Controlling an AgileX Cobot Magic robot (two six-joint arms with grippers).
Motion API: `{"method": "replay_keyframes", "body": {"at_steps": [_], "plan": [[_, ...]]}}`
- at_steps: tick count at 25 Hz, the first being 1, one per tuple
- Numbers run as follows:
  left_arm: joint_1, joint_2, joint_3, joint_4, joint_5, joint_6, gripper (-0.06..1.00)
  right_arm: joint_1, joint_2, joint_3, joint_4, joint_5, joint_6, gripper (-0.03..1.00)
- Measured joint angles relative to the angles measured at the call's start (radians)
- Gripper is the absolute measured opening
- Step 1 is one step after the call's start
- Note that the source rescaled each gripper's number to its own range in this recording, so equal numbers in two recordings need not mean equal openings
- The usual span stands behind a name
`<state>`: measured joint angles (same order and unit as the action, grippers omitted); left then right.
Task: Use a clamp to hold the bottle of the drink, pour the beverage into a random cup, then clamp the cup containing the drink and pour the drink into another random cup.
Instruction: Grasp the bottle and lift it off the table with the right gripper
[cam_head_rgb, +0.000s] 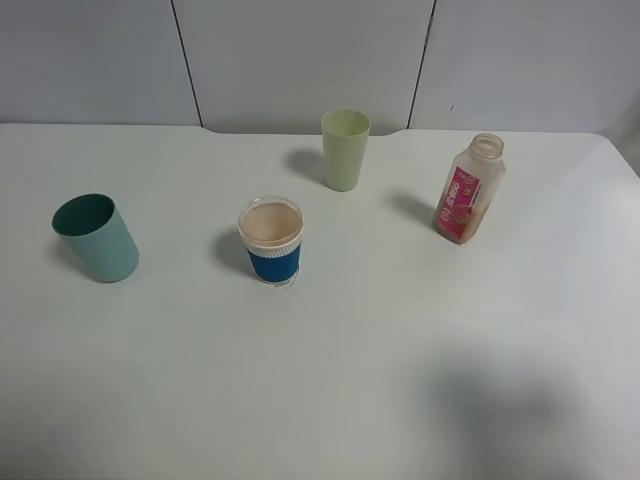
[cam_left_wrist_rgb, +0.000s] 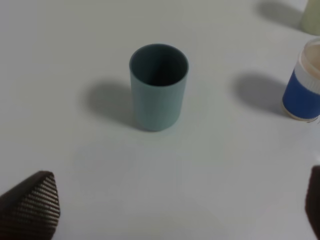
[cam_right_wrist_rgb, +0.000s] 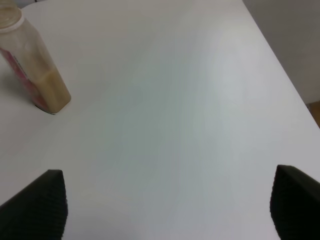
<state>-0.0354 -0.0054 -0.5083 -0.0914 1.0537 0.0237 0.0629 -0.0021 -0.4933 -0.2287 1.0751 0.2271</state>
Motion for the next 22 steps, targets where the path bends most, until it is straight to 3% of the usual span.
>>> {"method": "replay_keyframes", "body": {"at_steps": [22], "plan": [[0.0, 0.0, 0.0, 0.0, 0.0, 0.0, 1.0, 0.0, 0.0, 0.0, 0.0, 0.0, 0.001, 0.68]]}}
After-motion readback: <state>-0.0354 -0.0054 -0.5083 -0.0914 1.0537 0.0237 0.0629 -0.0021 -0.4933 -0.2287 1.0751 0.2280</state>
